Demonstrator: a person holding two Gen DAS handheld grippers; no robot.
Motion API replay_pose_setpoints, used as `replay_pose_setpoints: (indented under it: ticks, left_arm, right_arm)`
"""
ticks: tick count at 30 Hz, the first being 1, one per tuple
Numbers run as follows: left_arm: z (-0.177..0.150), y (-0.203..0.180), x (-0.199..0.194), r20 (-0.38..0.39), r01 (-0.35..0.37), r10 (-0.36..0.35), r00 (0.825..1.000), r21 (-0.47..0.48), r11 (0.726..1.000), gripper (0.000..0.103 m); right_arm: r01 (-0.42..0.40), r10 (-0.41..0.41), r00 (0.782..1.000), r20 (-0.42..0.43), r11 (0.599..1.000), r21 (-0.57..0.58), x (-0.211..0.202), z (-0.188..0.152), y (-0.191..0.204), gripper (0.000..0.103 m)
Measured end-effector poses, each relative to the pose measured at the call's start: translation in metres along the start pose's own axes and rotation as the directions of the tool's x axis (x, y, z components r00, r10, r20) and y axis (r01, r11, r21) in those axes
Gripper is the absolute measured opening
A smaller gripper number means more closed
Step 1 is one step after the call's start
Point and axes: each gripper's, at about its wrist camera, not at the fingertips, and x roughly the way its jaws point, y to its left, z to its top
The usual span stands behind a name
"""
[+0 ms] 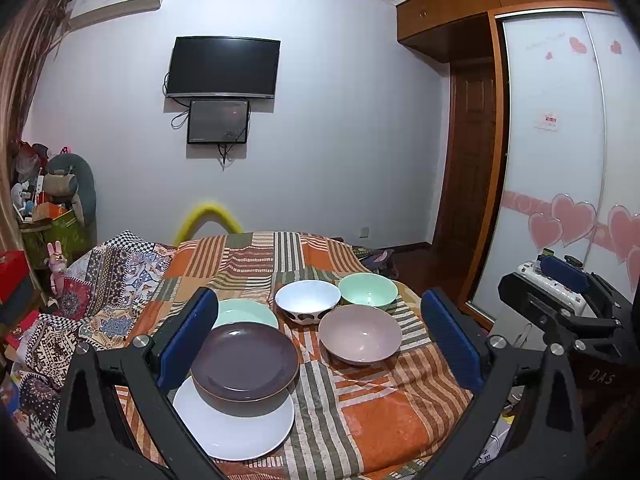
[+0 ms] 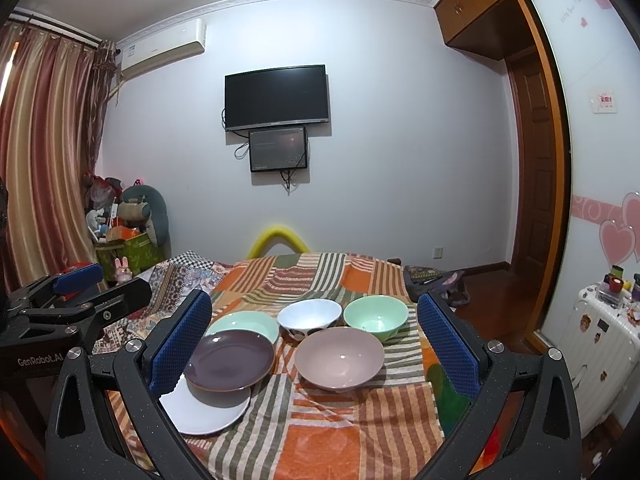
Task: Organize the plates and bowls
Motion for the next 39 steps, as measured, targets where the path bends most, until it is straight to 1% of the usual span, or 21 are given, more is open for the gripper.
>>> replay_pose_setpoints:
  ticks: [23, 39]
  left_arm:
    - [0.0007, -0.0038, -0.0026, 0.012, -0.011, 0.011, 1.000, 0.009, 1.000, 0.103]
    - [0.0014, -0.0008, -0.0023, 0.012, -0.007, 0.007, 1.000, -0.001, 1.000, 0.103]
  right_arm:
    - [-0.003, 0.003, 1.000, 0.007, 1.000, -0.004, 0.0007, 0.0009, 0.0036, 0.102]
    - [-0.005, 0.005, 1.000, 0.009, 1.000, -0.006, 0.0009, 0.0000, 0.0048, 0.102]
